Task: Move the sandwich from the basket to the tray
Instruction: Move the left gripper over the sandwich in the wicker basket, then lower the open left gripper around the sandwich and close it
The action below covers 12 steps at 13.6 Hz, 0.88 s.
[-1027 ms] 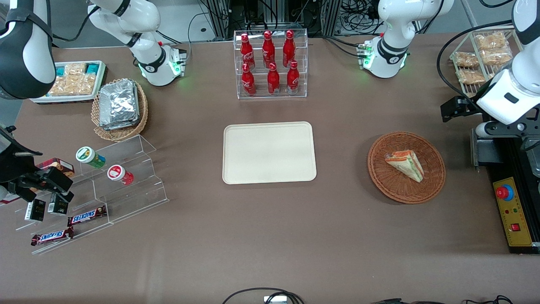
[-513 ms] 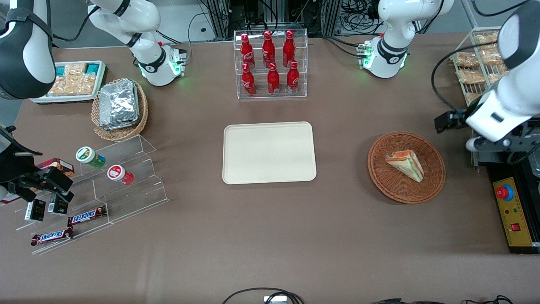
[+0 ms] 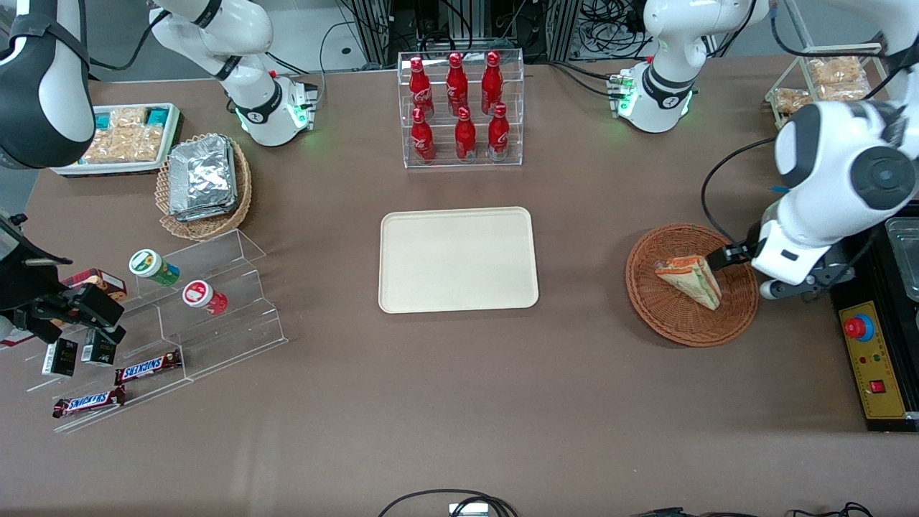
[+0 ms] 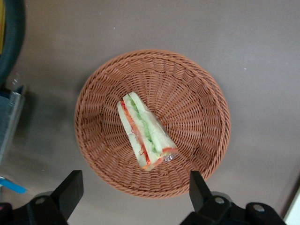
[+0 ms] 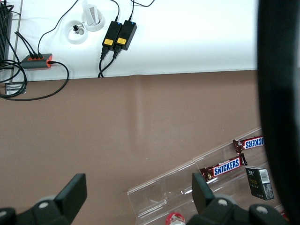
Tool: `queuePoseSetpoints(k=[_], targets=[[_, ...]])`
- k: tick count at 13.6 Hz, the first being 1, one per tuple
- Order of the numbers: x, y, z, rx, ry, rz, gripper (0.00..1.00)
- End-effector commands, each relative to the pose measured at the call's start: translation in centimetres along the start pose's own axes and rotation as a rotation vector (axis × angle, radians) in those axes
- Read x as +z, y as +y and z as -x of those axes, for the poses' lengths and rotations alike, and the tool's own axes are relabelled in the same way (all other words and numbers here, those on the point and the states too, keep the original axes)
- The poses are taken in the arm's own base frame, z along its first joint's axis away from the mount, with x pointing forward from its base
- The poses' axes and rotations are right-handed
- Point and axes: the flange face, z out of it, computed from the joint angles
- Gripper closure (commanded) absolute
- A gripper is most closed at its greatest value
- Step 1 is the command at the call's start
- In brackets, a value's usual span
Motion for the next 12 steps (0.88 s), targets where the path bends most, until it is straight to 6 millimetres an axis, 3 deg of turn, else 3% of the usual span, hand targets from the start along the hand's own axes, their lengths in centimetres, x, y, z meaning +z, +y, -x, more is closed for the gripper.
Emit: queuePoseSetpoints(k=[1,4,12], targets=[[3.5,-0.1,1.6,-0.116,0.041,0.007,0.00],[6.6,0.2,1.7,-0.258,0.021,0.013,0.00],[11.1,1.1,0.7,-0.502,0.010,0.040,0.00]])
